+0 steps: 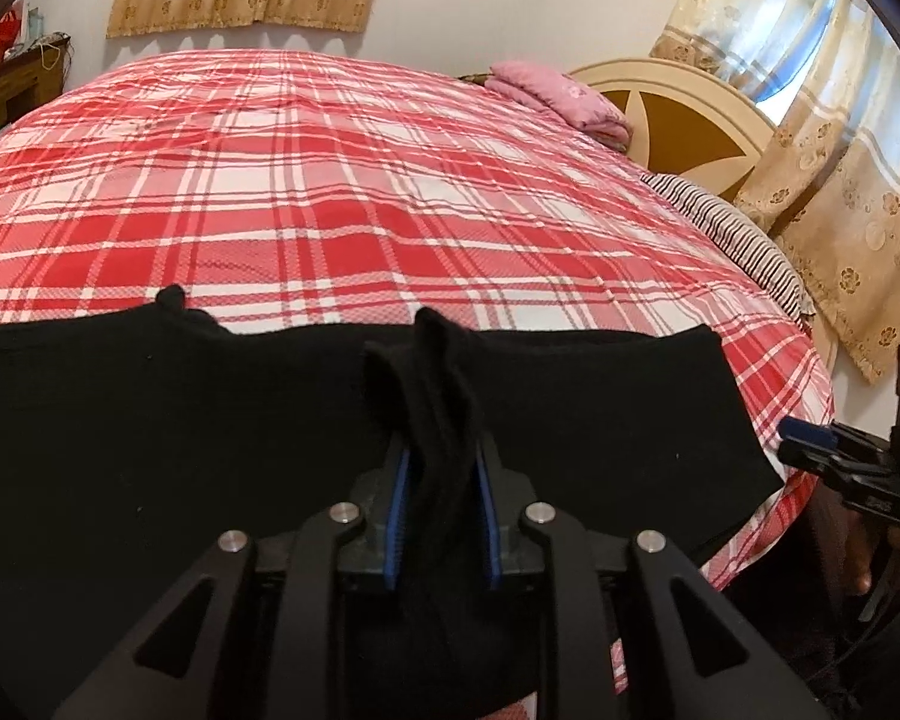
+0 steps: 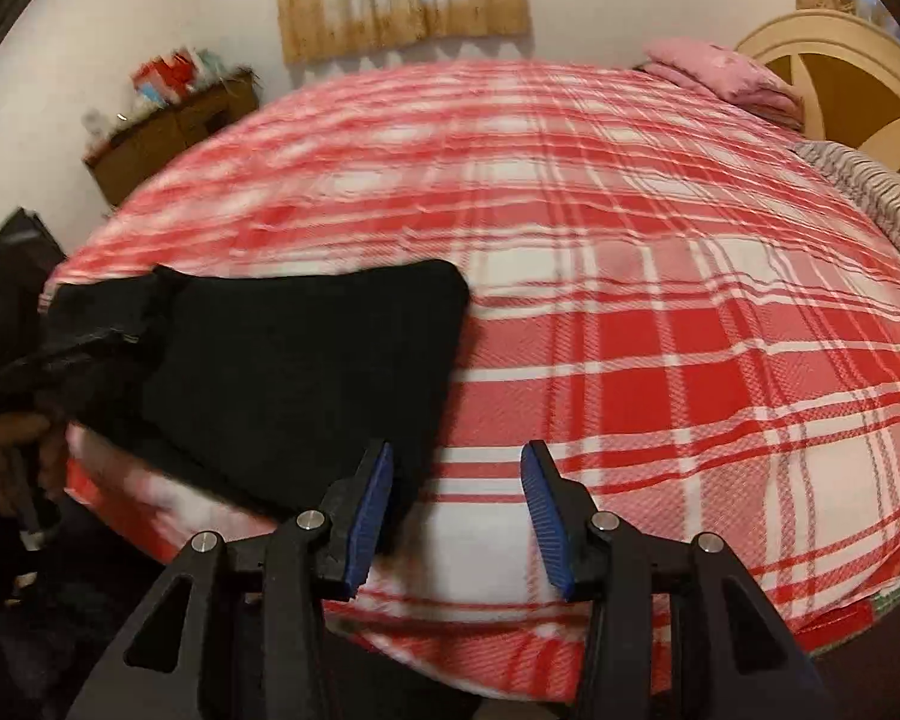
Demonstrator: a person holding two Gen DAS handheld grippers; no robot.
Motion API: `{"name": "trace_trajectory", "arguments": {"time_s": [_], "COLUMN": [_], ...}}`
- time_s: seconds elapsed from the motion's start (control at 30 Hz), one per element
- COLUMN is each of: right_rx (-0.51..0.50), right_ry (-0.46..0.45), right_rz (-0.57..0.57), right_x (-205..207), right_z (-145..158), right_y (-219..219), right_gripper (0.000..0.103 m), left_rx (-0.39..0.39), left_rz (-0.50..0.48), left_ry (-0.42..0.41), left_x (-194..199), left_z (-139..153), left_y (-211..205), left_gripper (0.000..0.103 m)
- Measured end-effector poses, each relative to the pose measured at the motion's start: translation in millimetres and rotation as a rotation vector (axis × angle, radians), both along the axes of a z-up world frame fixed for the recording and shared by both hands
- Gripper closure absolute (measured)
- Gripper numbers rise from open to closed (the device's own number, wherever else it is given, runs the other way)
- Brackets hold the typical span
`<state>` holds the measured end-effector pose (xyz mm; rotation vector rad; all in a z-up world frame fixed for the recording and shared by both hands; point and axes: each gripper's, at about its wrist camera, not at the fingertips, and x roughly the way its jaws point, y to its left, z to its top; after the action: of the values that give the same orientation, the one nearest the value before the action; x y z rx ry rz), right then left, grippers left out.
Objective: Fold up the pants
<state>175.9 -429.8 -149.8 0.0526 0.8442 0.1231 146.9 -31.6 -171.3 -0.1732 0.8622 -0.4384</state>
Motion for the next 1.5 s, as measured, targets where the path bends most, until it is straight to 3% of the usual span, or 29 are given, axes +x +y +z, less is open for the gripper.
{"name": "trace_trajectory", "arguments": {"time_s": [0.13, 0.27, 0.33, 0.4, 0.53, 0.57, 0.6, 0.63, 0.83, 1.13, 1.23, 1.33, 1.4, 1.5], "right_rx": [-0.119, -0.086, -0.064, 0.008, 0.116, 0.131, 0.148, 0.156, 0.108, 0.096, 0.082, 0.01, -0.019, -0.059], "right_ry": [0.058, 0.05, 0.013, -0.02, -0.079, -0.07, -0.046, -0.029, 0.051, -0.041, -0.055, -0.066, -0.024, -0.01], "right_rz": [0.032, 0.025, 0.026, 0.021, -0.009, -0.018, -0.023, -0.03, -0.102, -0.125, -0.074, -0.066, -0.018, 0.04], "right_x": [-1, -4, -8, -4, 32, 44, 61, 74, 123, 86, 65, 50, 42, 24], "right_z": [-23, -12, 1, 14, 27, 26, 22, 19, -14, 4, 10, 10, 5, 3], "right_y": [22, 17, 16, 10, 3, 5, 4, 2, -7, -5, 3, 12, 22, 35], "right_gripper": [0.056, 0.056, 0.056, 0.056, 0.056, 0.06, 0.073, 0.076, 0.084, 0.082, 0.077, 0.071, 0.057, 0.056], "left_rx": [0.018, 0.05, 0.071, 0.089, 0.095, 0.107, 0.125, 0.137, 0.177, 0.162, 0.174, 0.18, 0.187, 0.229], "left_rz": [0.006, 0.011, 0.045, 0.079, 0.085, 0.087, 0.085, 0.087, 0.08, 0.111, 0.124, 0.124, 0.127, 0.136], "left_ry": [-0.003, -0.029, -0.073, -0.113, -0.109, -0.105, -0.092, -0.083, -0.081, -0.113, -0.152, -0.158, -0.154, -0.142], "left_x": [-5, -10, -15, -17, -12, -11, -10, -9, -11, -19, -16, -8, -2, 3], "left_z": [-5, -2, 4, 8, 7, 5, 2, 0, -7, 6, 17, 20, 19, 12], "left_y": [-1, -1, 2, 5, 4, 3, 1, 1, 0, 4, 3, 1, -3, -6], "left_gripper": [0.07, 0.062, 0.032, 0.025, 0.024, 0.024, 0.024, 0.024, 0.021, 0.016, 0.002, 0.002, 0.002, 0.002]}}
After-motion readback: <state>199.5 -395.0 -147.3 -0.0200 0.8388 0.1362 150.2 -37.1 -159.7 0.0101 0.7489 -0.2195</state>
